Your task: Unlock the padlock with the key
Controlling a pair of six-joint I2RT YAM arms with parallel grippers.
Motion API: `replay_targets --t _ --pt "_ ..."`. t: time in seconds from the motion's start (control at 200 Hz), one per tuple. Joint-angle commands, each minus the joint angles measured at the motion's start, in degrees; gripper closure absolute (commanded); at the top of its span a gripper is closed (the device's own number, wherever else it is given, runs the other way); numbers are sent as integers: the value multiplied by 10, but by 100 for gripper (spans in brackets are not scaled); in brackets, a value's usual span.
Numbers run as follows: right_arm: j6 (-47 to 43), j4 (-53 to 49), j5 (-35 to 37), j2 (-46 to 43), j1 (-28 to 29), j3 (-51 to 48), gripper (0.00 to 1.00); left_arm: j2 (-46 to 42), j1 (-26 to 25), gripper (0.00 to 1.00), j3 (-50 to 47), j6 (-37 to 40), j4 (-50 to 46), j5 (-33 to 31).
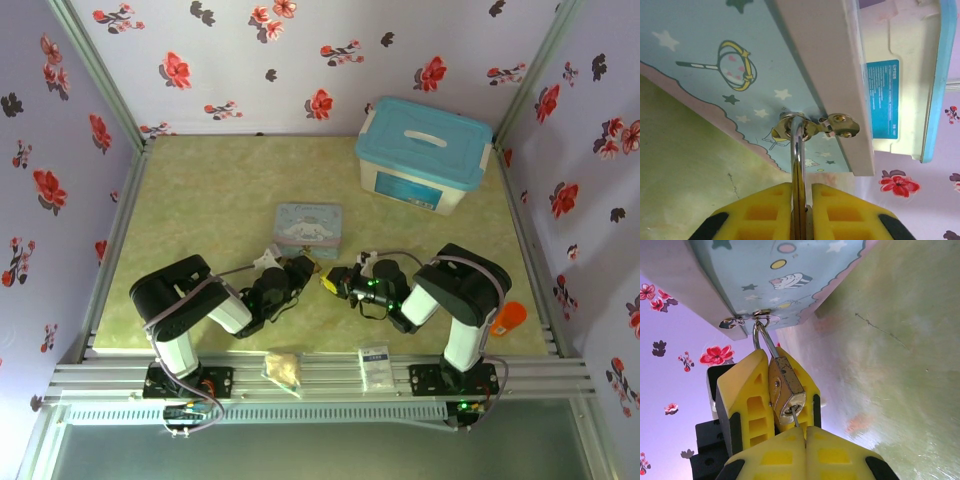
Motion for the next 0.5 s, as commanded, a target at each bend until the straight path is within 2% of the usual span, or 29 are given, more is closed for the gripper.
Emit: replay_targets --t 0.0,0.16,0.495 --pt "-20 32 27 6 -10 31 100 -22 -26 100 29 -7 66 111" --pt "-41 32 16 14 -38 19 100 -29 -24 100 25 -5 65 111" --pt "-38 32 31 -18 -25 49 100 -28 -25 100 30 -11 66 120"
